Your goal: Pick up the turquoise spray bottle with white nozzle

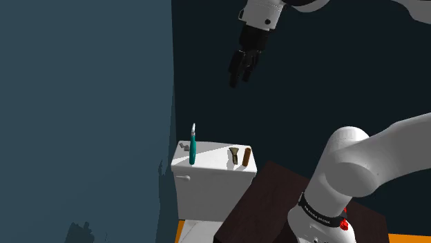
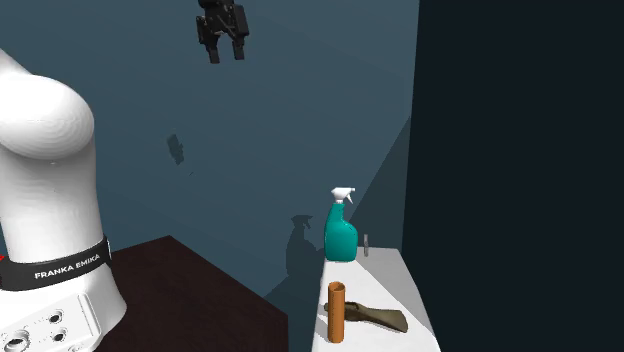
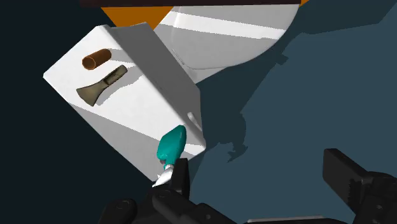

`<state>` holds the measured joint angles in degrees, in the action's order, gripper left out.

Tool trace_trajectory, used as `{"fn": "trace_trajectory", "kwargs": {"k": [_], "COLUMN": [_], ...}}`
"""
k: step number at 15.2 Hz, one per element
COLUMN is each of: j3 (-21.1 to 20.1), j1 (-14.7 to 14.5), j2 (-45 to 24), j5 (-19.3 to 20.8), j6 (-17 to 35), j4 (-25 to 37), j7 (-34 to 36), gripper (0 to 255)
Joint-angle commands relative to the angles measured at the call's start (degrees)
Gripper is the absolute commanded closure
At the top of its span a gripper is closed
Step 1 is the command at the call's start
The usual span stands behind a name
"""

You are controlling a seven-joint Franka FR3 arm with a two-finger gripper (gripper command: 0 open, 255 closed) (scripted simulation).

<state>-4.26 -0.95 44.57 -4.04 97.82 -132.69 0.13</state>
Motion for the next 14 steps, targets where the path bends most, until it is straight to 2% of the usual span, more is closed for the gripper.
{"fn": "trace_trajectory", "kwargs": {"k": [1,7,14], "j3": [0.00,-3.06,-6.04], "j1": [0.00,2.75,6.21], "j2": [0.00,-9.37,-22.59], "j5": [0.00,0.53,2.89], "j6": [0.00,10.10,20.51], "j4": [0.00,-1.83,-0.60], "j7": [0.00,6.70,15.29], "gripper": [0,0,0]}}
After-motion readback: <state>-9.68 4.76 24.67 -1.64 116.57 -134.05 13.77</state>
